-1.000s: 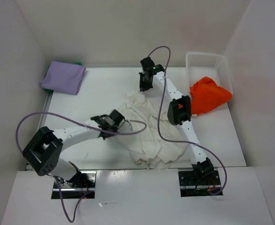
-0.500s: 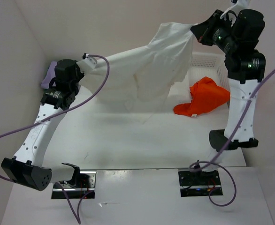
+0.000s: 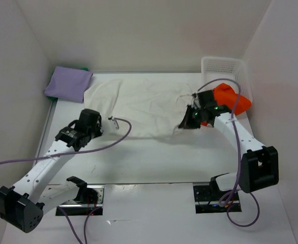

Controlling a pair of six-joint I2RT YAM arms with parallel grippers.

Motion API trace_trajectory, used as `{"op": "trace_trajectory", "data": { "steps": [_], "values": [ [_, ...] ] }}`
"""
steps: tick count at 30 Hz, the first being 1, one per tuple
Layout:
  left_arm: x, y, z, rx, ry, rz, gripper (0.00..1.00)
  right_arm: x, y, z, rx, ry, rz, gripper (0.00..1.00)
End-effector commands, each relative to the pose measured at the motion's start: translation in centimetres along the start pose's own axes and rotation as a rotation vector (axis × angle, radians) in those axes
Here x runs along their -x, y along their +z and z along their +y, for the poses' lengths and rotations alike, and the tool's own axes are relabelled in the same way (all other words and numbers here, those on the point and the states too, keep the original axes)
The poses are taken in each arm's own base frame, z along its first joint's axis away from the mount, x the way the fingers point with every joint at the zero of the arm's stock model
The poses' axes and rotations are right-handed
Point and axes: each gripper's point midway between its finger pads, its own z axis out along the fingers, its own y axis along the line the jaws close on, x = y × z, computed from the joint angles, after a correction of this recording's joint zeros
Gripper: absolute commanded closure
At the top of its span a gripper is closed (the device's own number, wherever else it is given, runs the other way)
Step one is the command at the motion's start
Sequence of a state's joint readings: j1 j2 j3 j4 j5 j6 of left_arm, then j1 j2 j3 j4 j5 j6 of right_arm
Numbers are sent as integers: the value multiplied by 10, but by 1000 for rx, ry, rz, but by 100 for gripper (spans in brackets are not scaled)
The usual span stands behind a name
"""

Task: Fold and stack the t-shirts
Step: Flatten out the tshirt

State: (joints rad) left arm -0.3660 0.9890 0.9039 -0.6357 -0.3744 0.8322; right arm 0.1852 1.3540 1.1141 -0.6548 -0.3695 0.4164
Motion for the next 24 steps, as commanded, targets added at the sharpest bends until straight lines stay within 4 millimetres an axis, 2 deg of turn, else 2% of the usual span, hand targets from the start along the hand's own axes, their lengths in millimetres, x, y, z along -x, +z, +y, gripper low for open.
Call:
{"op": "trace_trajectory", "data": {
  "steps": [1,2,3,4,5,8,11,12,15,16,18,19,21,22,24],
  "values": [
    [-16,-4,-84,-305,102,9,56,-38,8,42,110,-27,-10,100],
    [-22,-5,-97,-362,144,16,45,-57,14,37,83,-19,24,100],
    [-30,-9,-117,-444,178,29,39,-66,19,35,54,-14,31,100],
    [-33,-12,-118,-450,180,34,34,-79,17,39,52,-10,54,100],
    [-39,-14,-123,-465,200,43,31,-87,21,30,25,9,75,100],
    [-51,-13,-129,-479,222,73,27,-97,16,22,7,27,81,100],
    [-58,-5,-134,-465,230,98,22,-95,12,23,6,33,65,100],
    [-56,2,-133,-444,227,95,20,-95,12,23,6,33,65,100],
    [-67,27,-125,-346,245,178,18,-92,10,24,-1,32,56,100],
    [-72,35,-114,-284,237,214,16,-89,9,22,-20,32,46,100],
    [-82,45,-116,-300,240,261,14,-87,7,20,-34,33,41,100],
    [-89,53,-106,-268,201,288,13,-85,6,19,-45,24,34,100],
    [-102,65,-102,-264,169,357,10,-84,3,21,-39,22,26,100],
    [-108,69,-87,-238,104,384,10,-84,3,21,-39,22,26,100],
    [-113,80,-81,-260,29,420,10,-84,3,21,-39,22,26,100]
  ]
}}
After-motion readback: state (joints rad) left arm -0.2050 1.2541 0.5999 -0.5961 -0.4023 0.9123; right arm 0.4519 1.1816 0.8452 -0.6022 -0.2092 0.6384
